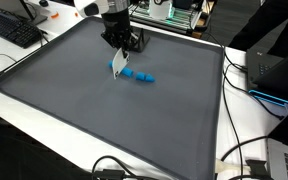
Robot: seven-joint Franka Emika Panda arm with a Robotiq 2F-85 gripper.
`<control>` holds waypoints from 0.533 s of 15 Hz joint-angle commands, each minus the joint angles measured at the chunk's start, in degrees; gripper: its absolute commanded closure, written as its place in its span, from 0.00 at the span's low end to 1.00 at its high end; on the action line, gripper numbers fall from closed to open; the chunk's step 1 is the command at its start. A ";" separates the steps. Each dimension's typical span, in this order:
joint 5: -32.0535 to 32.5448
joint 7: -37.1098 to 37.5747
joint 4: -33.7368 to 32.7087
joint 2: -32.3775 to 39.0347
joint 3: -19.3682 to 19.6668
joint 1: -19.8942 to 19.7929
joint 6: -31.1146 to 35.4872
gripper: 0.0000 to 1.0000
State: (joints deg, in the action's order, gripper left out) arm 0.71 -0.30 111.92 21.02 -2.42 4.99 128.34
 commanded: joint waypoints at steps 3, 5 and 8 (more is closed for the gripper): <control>-0.07 0.13 1.94 0.17 -0.18 -0.68 0.80 0.99; -0.29 0.03 2.20 0.57 -0.27 -0.74 0.87 0.99; -0.66 -0.17 2.40 1.25 -0.41 -0.82 0.98 0.99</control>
State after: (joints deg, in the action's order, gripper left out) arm 0.65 -0.30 113.04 22.06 -2.40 4.74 128.35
